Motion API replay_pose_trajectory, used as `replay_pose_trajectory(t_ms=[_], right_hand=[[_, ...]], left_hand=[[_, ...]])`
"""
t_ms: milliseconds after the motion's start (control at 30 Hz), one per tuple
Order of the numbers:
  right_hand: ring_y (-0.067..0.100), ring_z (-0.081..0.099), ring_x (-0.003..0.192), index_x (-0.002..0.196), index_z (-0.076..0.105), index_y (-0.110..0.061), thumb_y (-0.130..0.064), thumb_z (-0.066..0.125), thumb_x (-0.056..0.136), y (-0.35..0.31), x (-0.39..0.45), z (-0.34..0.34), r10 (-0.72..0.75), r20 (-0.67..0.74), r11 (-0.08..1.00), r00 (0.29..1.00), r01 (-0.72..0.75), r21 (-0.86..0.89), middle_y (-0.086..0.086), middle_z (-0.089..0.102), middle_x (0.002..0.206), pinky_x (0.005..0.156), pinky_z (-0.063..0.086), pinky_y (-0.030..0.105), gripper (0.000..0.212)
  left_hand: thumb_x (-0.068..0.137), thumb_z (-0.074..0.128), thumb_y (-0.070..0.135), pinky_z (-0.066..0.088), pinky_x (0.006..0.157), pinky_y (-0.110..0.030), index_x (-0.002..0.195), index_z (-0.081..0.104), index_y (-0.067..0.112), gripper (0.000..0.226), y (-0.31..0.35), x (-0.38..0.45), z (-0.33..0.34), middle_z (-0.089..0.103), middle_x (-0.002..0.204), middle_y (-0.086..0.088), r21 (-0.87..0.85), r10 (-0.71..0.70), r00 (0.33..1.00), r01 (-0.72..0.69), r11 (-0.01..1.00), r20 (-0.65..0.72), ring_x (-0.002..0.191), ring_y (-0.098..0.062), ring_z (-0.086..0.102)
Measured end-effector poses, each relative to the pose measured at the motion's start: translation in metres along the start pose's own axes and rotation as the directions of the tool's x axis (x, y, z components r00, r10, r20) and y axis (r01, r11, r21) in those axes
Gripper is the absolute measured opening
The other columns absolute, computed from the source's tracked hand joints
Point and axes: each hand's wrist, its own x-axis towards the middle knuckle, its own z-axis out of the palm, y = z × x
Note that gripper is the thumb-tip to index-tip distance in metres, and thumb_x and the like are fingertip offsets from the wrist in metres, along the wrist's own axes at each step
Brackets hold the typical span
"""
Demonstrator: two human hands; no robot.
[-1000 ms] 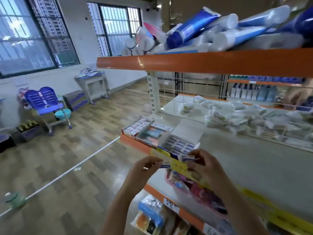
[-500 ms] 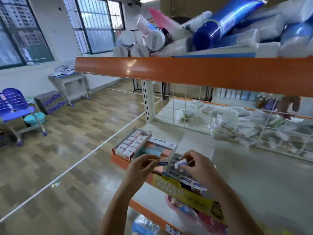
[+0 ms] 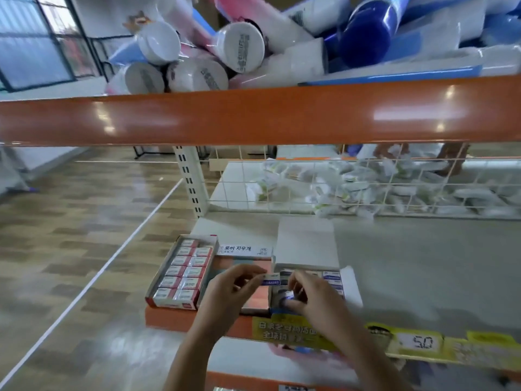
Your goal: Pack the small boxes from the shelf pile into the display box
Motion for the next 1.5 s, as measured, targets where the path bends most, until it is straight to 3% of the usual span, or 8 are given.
replay_pose_trajectory(t_ms=[167,367,533,700,833,967,1167,1500], right_hand=[[0.004,0.052,0.084,0.089,0.052,-0.028,-0.029,0.071,0.08,0.0,-0.002,0.006,0.024,-0.093,0.999,0.995,-0.026,-0.019,-0.014,0.046,0.094,0.072,0.045,0.021,0.021],[0.004,0.044,0.083,0.086,0.052,-0.026,-0.028,0.071,0.08,-0.004,-0.002,0.009,-0.009,-0.102,0.996,0.995,0.001,-0.085,-0.015,0.043,0.089,0.062,0.029,0.012,0.02],[0.012,0.049,0.093,0.092,0.065,-0.02,-0.026,0.071,0.08,-0.005,-0.001,0.009,0.004,-0.08,0.998,0.997,-0.009,-0.07,-0.005,0.053,0.097,0.077,0.041,0.025,0.014],[0.007,0.047,0.094,0.1,0.067,-0.021,-0.031,0.066,0.085,-0.003,-0.004,-0.002,-0.011,-0.069,0.999,0.998,0.008,-0.046,-0.008,0.053,0.099,0.082,0.042,0.023,0.019],[0.005,0.046,0.094,0.104,0.066,-0.022,-0.029,0.061,0.088,0.011,-0.009,-0.027,0.009,-0.132,0.993,0.991,-0.024,-0.112,-0.008,0.056,0.1,0.079,0.036,0.018,0.018],[0.003,0.043,0.087,0.101,0.067,-0.021,-0.024,0.06,0.089,0.028,-0.012,-0.052,0.032,-0.224,0.985,0.974,-0.069,-0.158,-0.009,0.056,0.094,0.067,0.028,0.012,0.014],[0.007,0.045,0.086,0.105,0.065,-0.019,-0.021,0.061,0.089,0.049,-0.017,-0.064,0.119,-0.278,0.971,0.953,-0.171,-0.169,-0.004,0.052,0.096,0.072,0.033,0.017,0.017],[0.011,0.054,0.072,0.107,0.063,-0.017,-0.019,0.062,0.088,0.055,-0.017,-0.06,0.162,-0.271,0.978,0.949,-0.192,-0.087,-0.009,0.044,0.095,0.068,0.039,0.018,0.019]], left_hand=[[0.087,0.063,0.026,0.051,0.066,-0.018,0.09,0.065,0.039,0.013,-0.001,0.007,-0.002,0.066,0.087,0.025,0.012,0.049,0.998,-0.05,0.999,0.05,0.078,0.001,0.063],[0.087,0.061,0.028,0.049,0.064,-0.011,0.091,0.065,0.039,0.013,0.004,0.01,0.003,0.068,0.089,0.024,-0.113,0.031,0.998,-0.024,0.993,0.059,0.081,0.005,0.063],[0.088,0.061,0.014,0.044,0.06,-0.007,0.091,0.068,0.033,0.02,0.008,0.011,0.01,0.068,0.086,0.027,-0.171,0.0,0.998,0.01,0.985,0.062,0.077,0.008,0.061],[0.087,0.062,0.018,0.043,0.054,-0.009,0.093,0.069,0.03,0.015,0.011,0.01,0.012,0.07,0.079,0.017,-0.197,-0.075,0.992,0.094,0.976,0.1,0.065,0.005,0.058],[0.087,0.063,0.019,0.046,0.052,-0.014,0.091,0.068,0.033,0.016,0.021,0.012,0.019,0.069,0.077,0.012,-0.086,-0.073,0.982,0.089,0.992,0.173,0.063,0.002,0.058],[0.087,0.062,0.031,0.051,0.062,-0.013,0.096,0.068,0.037,0.012,0.036,0.012,0.043,0.065,0.084,0.02,0.207,-0.033,0.972,-0.016,0.978,0.231,0.073,0.006,0.06],[0.094,0.05,0.039,0.042,0.06,-0.023,0.108,0.061,0.032,0.019,0.043,0.015,0.073,0.069,0.101,0.008,0.623,-0.024,0.977,-0.115,0.774,0.21,0.085,-0.014,0.063],[0.098,0.041,0.033,0.044,0.068,-0.025,0.11,0.056,0.023,0.022,0.042,0.009,0.085,0.062,0.112,0.006,0.714,0.02,0.977,-0.169,0.679,0.212,0.096,-0.014,0.055]])
